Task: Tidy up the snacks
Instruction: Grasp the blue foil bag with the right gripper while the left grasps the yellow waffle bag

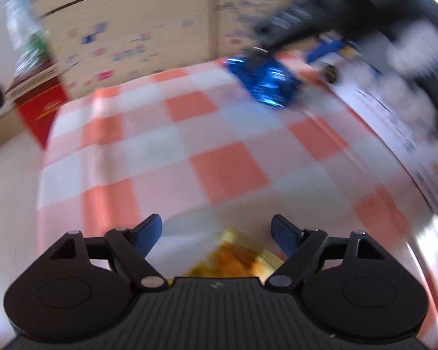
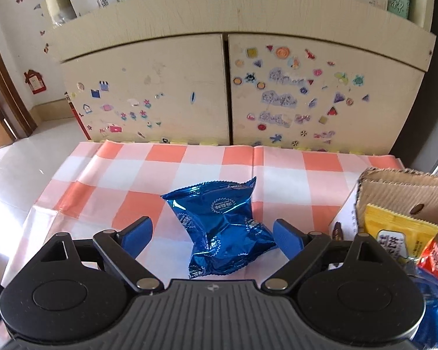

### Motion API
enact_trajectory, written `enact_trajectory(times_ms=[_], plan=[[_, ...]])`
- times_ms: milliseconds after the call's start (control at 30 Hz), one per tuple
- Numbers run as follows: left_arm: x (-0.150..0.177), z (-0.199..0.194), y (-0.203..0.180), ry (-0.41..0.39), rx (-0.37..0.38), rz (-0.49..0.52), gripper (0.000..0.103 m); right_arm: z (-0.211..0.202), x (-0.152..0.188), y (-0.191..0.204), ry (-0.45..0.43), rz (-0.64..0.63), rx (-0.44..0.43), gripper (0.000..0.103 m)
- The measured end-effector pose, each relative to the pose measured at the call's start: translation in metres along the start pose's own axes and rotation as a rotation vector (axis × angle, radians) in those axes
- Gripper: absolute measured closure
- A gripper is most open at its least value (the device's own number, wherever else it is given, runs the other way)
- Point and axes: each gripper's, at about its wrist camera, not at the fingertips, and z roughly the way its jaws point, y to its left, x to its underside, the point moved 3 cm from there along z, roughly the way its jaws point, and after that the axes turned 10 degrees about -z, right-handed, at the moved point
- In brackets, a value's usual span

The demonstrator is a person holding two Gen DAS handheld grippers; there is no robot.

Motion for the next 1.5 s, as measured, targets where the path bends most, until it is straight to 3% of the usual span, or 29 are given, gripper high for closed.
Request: enact_trajectory(times_ms=[100, 200, 333, 467, 567, 733, 767, 867, 900, 933, 1033, 1133, 1233, 1300, 1367, 1433, 1500], plan=[[-0.009, 0.002, 0.018, -0.007, -0.051, -0.097, 0.024, 0.006, 0.000, 0.005, 0.008, -0.027, 0.004, 0.010], [-0.012, 0.003, 0.025, 0.000, -0.031, -0.141, 0.023, 0.012, 0.000, 0.008, 0.020, -0.047, 0.013, 0.011], [-0.009, 0.000, 0.021, 0.033, 0.033, -0.126, 0.022, 0.018, 0.001, 0.008, 0.034, -0.064, 0.030, 0.013], [-0.008, -0.011, 0.010, 0.048, 0.107, -0.052, 0.018, 0.020, 0.004, 0.006, 0.046, -0.062, 0.044, 0.021], [-0.004, -0.015, -0.002, 0.064, 0.153, 0.080, 0.015, 0.022, 0.006, 0.003, 0.053, -0.052, 0.043, 0.028], [0.010, -0.011, -0.011, 0.099, 0.145, 0.242, 0.015, 0.024, 0.007, 0.008, 0.066, -0.083, 0.037, 0.040], [0.013, -0.010, -0.011, 0.099, 0.143, 0.262, 0.015, 0.024, 0.007, 0.008, 0.067, -0.085, 0.034, 0.046], [0.016, -0.008, -0.010, 0.083, 0.139, 0.287, 0.022, 0.023, 0.007, 0.010, 0.069, -0.093, 0.016, 0.047], [0.015, -0.009, -0.009, 0.081, 0.147, 0.273, 0.032, 0.023, 0.007, 0.011, 0.069, -0.096, 0.013, 0.047], [0.012, -0.009, -0.007, 0.080, 0.150, 0.252, 0.043, 0.022, 0.006, 0.011, 0.069, -0.097, 0.012, 0.047], [0.003, -0.008, 0.003, 0.060, 0.114, 0.173, 0.059, 0.020, 0.005, 0.008, 0.054, -0.074, -0.008, 0.041], [-0.005, -0.004, 0.014, 0.039, 0.054, 0.074, 0.059, 0.017, 0.002, 0.008, 0.020, -0.067, -0.004, 0.022], [-0.011, -0.004, 0.023, 0.028, 0.013, 0.014, 0.061, 0.016, -0.002, 0.010, -0.004, -0.080, 0.002, 0.017], [-0.014, -0.008, 0.025, 0.033, 0.063, 0.006, 0.057, 0.019, -0.004, 0.013, -0.004, -0.117, 0.012, 0.012], [-0.017, -0.014, 0.022, 0.039, 0.150, 0.030, 0.046, 0.022, -0.006, 0.016, -0.008, -0.165, 0.029, 0.010], [-0.016, -0.023, 0.016, 0.040, 0.200, 0.107, 0.033, 0.025, -0.007, 0.017, -0.006, -0.203, 0.033, 0.010], [-0.013, -0.031, 0.008, 0.023, 0.224, 0.208, 0.032, 0.027, -0.007, 0.018, -0.007, -0.214, 0.014, 0.010]])
